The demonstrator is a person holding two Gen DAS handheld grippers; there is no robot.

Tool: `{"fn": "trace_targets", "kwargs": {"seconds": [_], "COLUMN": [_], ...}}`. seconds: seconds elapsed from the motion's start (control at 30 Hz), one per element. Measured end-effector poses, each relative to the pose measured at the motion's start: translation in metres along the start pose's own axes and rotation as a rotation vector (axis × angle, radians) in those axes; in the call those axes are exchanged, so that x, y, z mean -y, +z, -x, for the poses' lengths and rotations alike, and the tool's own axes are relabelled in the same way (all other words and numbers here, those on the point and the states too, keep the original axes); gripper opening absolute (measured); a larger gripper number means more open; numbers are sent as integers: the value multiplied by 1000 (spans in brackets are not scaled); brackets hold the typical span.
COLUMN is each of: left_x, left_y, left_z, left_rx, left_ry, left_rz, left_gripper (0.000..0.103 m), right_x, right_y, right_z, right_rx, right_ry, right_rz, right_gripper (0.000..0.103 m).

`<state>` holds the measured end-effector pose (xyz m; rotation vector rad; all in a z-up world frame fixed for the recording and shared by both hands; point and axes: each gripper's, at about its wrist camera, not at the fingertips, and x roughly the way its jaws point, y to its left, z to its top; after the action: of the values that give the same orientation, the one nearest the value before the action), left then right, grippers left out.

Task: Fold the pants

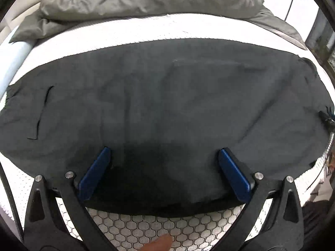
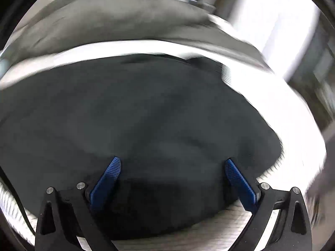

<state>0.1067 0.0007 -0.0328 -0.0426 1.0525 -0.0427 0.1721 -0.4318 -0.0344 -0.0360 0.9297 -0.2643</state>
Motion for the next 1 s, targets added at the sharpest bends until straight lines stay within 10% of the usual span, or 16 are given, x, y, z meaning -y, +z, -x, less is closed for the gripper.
{"fn": "trace_targets", "kwargs": {"seconds": [0.2, 0.57, 1.0], "left_x": [11, 19, -121], "left_y": [14, 19, 1], "left_z": [23, -12, 1], "left_rx": [91, 19, 8], "left_ry": [-60, -21, 166], "left_rz": [1, -7, 79], "left_gripper": [103, 103, 103], "right_x": [-42, -228, -252], "right_y": [11, 6, 4], "right_z": [27, 29, -3], "right_rx": [75, 99, 15], "right_ry": [162, 449, 394], "right_rz": [46, 358, 388], "right_gripper": [100, 100, 102]}}
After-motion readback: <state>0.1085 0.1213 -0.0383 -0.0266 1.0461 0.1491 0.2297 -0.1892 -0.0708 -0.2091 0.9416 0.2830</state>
